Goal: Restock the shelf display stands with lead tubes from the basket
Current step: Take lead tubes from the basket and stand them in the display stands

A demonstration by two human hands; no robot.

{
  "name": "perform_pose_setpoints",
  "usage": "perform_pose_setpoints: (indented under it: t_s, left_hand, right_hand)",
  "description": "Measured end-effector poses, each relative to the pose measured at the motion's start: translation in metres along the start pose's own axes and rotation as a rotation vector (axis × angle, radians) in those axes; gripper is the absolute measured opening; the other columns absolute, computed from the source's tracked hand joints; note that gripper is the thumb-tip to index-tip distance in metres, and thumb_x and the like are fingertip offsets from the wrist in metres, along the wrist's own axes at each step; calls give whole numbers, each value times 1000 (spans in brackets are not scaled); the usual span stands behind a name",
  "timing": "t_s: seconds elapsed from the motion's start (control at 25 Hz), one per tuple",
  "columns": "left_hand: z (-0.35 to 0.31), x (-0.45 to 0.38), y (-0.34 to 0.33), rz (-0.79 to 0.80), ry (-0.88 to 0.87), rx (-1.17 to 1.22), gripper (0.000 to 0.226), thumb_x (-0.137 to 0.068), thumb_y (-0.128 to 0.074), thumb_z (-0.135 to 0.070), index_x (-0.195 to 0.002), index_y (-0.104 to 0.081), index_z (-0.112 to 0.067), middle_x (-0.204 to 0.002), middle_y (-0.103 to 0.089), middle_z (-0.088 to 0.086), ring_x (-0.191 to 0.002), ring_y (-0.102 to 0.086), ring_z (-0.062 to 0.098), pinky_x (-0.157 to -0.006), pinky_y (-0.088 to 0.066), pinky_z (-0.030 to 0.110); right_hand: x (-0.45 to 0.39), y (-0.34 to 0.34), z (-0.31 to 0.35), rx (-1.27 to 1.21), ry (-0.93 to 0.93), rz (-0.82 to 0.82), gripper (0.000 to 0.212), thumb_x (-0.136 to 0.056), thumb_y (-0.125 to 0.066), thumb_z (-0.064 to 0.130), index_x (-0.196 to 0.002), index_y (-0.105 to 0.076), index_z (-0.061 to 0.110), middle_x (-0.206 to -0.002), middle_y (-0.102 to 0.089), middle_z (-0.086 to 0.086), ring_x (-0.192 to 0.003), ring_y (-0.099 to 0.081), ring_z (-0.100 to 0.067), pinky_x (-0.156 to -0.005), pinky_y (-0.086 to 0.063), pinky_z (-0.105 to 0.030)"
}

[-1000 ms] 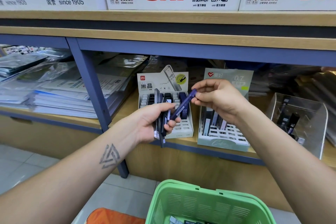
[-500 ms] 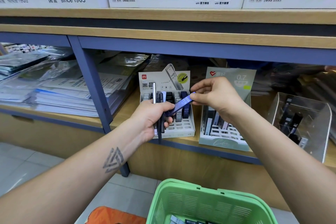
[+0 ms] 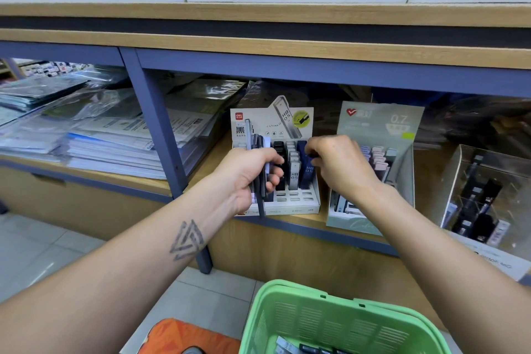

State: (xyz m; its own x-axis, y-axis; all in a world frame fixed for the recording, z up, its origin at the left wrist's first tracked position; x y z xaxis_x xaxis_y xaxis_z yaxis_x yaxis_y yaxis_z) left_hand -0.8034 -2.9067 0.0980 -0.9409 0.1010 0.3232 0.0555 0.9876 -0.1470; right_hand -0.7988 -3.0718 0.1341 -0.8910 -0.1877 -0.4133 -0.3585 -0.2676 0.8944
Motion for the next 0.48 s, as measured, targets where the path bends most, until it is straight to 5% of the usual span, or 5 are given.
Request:
perform_pose_setpoints:
  t_s: [0.48]
  left_hand:
    - [-1, 0, 2, 16, 8, -11, 3, -87, -64, -2, -87, -66, 0, -62, -59, 12, -44, -48, 16, -37, -34, 19]
  right_hand:
    - [-5, -1, 1, 0, 6, 5, 36, -81, -58, -13, -97, -70, 16, -84, -69, -6, -83, -66, -26, -71, -56, -38]
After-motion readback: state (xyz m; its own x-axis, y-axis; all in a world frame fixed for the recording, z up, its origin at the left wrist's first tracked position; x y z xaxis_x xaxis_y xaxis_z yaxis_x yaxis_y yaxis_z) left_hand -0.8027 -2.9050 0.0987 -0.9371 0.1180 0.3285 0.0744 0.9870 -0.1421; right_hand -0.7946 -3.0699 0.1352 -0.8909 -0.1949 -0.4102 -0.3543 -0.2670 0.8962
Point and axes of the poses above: each hand's wrist, its own x-axis away from the middle knuckle, its own y-axis out of the back of the hand, z = x × y, the point moved 7 cm from there along -x, towards the middle knuckle
